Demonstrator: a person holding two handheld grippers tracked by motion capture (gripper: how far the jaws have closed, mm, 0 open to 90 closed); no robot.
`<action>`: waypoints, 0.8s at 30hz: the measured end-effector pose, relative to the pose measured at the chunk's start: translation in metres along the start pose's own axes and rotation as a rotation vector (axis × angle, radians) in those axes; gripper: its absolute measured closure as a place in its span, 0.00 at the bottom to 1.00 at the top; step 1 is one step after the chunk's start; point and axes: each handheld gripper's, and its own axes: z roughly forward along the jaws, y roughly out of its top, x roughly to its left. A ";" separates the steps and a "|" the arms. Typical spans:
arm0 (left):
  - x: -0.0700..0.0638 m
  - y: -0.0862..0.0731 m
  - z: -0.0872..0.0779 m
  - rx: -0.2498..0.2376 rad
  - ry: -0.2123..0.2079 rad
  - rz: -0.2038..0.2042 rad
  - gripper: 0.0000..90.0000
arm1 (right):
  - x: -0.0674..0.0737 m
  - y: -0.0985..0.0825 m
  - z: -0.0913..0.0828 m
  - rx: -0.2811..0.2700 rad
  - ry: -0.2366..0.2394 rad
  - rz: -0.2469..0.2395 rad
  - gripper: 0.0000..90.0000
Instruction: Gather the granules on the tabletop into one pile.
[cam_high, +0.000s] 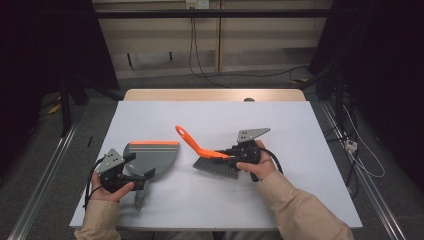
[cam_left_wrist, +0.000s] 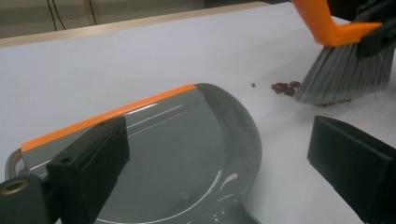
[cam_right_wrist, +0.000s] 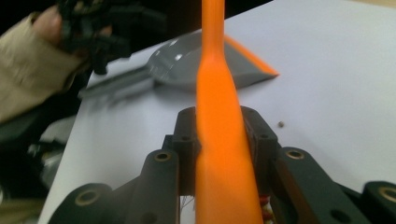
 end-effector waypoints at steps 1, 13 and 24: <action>0.000 0.000 0.000 0.000 0.000 0.005 0.06 | 0.000 0.002 0.000 -0.019 -0.037 0.028 0.79; 0.000 0.000 -0.001 0.004 0.001 0.014 0.06 | 0.001 0.015 0.032 -0.132 -0.296 0.295 0.79; 0.001 0.000 -0.002 0.000 0.002 0.006 0.06 | 0.000 0.008 0.059 -0.039 -0.376 0.387 0.79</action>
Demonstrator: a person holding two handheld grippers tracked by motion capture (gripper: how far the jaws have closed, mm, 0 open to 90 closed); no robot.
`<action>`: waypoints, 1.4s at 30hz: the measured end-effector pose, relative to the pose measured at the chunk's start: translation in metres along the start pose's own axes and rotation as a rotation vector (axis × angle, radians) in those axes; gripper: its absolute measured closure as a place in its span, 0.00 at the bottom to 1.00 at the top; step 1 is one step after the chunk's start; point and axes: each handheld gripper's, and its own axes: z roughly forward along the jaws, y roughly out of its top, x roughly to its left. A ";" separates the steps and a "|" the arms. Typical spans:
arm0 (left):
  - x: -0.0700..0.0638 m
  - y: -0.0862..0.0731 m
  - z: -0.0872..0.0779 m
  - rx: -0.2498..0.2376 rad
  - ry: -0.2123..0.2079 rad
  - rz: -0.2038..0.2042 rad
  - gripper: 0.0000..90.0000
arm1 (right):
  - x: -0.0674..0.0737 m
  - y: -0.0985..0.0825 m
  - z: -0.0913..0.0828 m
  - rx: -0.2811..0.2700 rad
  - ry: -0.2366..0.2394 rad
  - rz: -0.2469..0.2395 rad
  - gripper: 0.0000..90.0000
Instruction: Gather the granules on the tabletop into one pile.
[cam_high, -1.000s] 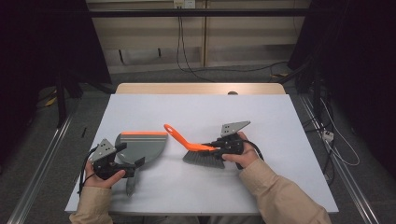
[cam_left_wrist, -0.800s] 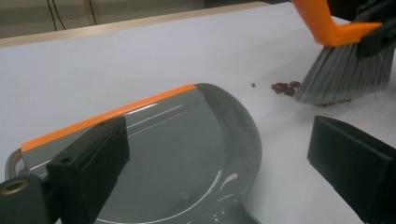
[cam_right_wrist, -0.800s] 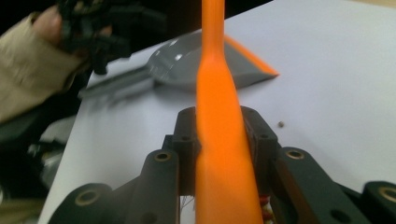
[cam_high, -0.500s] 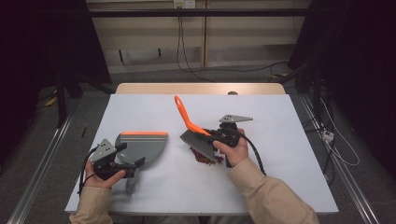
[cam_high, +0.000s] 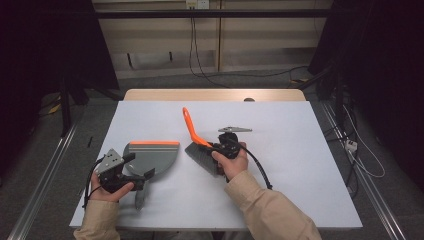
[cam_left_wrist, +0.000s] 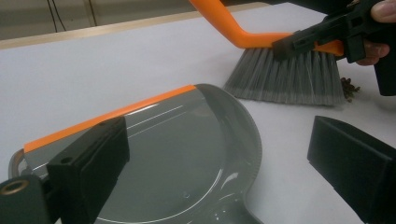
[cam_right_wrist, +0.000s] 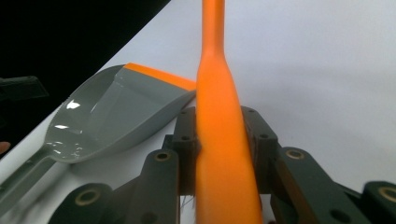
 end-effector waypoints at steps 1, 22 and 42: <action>0.000 0.000 0.000 0.001 0.001 0.001 0.06 | -0.001 0.000 -0.002 0.003 -0.013 0.003 0.79; 0.000 0.000 0.000 0.004 0.003 -0.002 0.06 | -0.018 0.032 -0.045 -0.148 0.124 -0.224 0.79; 0.006 -0.002 -0.001 0.006 0.017 -0.012 0.06 | -0.044 0.023 -0.013 0.041 0.273 -0.858 0.79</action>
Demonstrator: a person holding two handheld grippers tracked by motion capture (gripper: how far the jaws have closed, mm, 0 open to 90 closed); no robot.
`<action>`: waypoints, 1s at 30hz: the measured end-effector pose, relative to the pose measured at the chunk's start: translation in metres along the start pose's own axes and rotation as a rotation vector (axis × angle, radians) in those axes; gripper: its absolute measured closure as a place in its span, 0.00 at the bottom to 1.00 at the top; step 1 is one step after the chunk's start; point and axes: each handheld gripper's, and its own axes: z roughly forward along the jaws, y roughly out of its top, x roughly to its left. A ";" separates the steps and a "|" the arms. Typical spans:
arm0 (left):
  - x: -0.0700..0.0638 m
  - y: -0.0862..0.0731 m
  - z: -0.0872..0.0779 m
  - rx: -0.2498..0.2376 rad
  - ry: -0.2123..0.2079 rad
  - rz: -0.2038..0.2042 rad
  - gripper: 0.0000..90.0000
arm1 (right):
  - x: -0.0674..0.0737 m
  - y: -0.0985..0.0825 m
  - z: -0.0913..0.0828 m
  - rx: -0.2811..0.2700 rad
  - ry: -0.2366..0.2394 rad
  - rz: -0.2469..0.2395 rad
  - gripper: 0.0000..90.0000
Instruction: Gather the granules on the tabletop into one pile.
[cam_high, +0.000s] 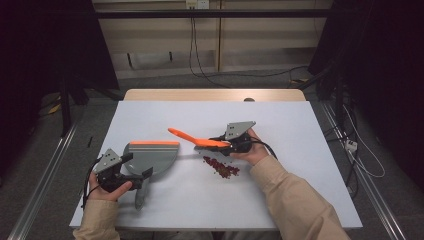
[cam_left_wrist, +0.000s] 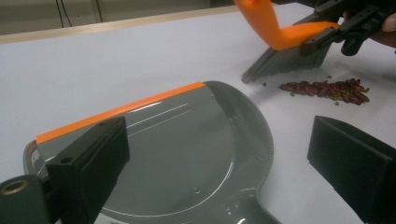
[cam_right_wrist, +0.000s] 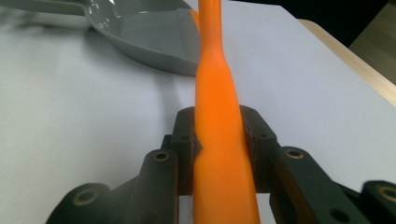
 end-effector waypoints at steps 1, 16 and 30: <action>-0.001 0.000 0.000 -0.002 -0.001 -0.005 0.06 | 0.002 0.000 -0.002 0.002 0.010 0.002 0.79; -0.003 0.001 -0.001 -0.005 -0.004 0.000 0.06 | 0.040 -0.001 -0.020 0.040 0.070 -0.038 0.77; -0.004 0.002 -0.001 -0.010 -0.009 0.006 0.06 | 0.035 0.003 -0.023 -0.055 -0.101 0.138 0.79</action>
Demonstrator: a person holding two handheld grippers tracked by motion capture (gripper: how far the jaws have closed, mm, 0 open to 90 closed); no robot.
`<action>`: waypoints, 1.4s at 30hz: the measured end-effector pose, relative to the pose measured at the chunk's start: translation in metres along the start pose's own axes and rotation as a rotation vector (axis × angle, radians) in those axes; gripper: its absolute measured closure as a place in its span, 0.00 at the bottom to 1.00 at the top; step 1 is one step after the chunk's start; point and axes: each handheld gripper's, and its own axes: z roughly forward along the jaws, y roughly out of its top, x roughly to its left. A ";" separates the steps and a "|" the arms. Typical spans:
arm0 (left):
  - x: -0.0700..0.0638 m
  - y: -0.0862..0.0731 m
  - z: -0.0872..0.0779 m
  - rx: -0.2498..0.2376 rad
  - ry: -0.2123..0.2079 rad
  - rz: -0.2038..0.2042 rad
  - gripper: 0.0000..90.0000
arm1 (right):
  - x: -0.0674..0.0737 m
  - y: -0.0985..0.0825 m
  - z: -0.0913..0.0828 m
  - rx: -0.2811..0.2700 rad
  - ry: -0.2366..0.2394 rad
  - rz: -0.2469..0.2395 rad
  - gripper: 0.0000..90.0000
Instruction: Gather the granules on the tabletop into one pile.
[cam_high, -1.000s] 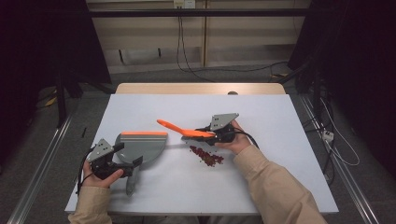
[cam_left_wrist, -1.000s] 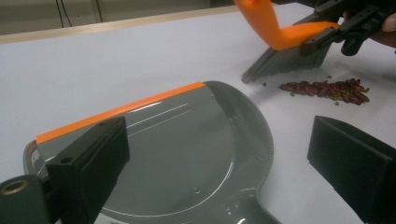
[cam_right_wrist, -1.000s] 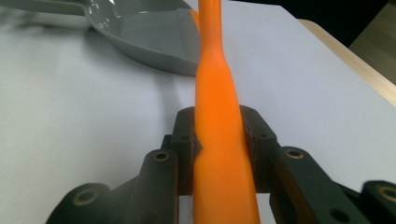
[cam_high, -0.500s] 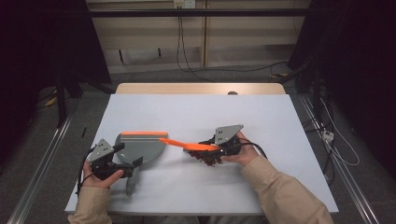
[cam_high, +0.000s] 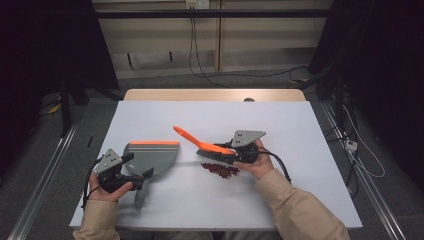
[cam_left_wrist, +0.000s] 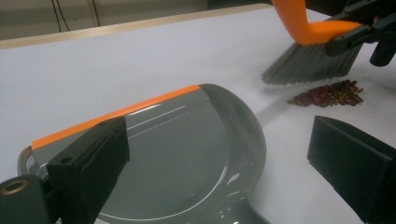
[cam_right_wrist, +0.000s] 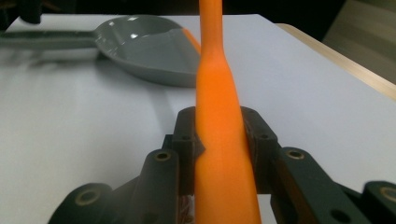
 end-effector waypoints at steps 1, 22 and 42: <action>0.000 0.000 0.000 -0.002 0.000 -0.004 0.06 | -0.001 0.001 -0.002 -0.002 -0.024 0.030 0.79; -0.001 0.002 0.001 -0.031 -0.042 -0.013 0.06 | 0.047 -0.023 -0.070 0.056 -0.670 0.409 0.79; -0.005 0.003 -0.004 -0.037 -0.035 -0.002 0.06 | 0.070 -0.020 -0.039 0.055 -0.743 0.441 0.78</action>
